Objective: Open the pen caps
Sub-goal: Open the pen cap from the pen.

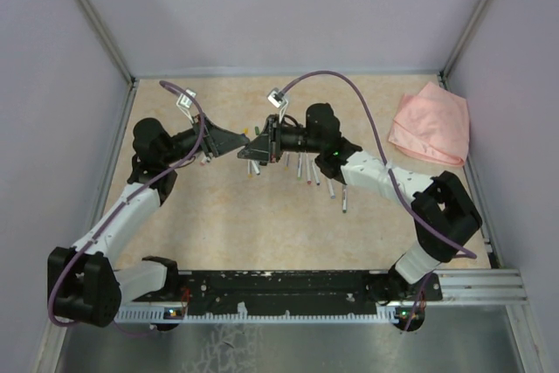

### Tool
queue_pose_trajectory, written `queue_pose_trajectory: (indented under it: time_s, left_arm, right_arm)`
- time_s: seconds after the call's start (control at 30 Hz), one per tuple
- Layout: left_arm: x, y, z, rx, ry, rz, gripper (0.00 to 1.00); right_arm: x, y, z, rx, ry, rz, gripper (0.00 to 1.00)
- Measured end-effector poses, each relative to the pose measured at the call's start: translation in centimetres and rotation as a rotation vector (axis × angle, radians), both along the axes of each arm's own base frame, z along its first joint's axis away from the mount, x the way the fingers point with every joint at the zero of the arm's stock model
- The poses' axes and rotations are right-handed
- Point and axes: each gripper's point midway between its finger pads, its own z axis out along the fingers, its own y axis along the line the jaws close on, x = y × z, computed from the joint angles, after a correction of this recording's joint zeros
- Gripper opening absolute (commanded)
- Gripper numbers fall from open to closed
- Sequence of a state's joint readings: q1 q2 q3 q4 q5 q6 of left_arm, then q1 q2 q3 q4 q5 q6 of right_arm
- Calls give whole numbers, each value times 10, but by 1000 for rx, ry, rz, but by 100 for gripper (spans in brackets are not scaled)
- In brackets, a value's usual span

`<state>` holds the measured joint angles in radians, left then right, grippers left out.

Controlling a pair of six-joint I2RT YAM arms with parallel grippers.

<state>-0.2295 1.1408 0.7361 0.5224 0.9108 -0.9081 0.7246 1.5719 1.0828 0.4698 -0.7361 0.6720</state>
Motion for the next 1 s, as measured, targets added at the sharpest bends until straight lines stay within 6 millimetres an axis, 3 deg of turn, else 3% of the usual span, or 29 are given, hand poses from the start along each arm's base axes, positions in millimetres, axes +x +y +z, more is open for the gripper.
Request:
queue_pose_trajectory:
  time_s: [0.23, 0.47, 0.67, 0.73, 0.83, 1.0]
  left_arm:
    - [2, 0, -1, 1, 0, 10, 0]
    - [3, 0, -1, 1, 1, 14, 0]
    - [8, 2, 1, -4, -1, 42, 0]
    - [8, 2, 1, -6, -1, 49, 0]
    - [7, 3, 4, -10, -8, 53, 0]
    - [7, 3, 8, -3, -43, 63, 0]
  right_arm:
    - [0, 0, -2, -6, -1, -1, 0]
    - [0, 0, -2, -9, 1, 0, 20]
    - [-4, 2, -5, -17, 3, 8, 24]
    - [-5, 2, -5, -18, 3, 7, 20]
    - [-6, -1, -5, -21, 0, -4, 0]
    - [-8, -4, -4, -24, 4, -12, 0]
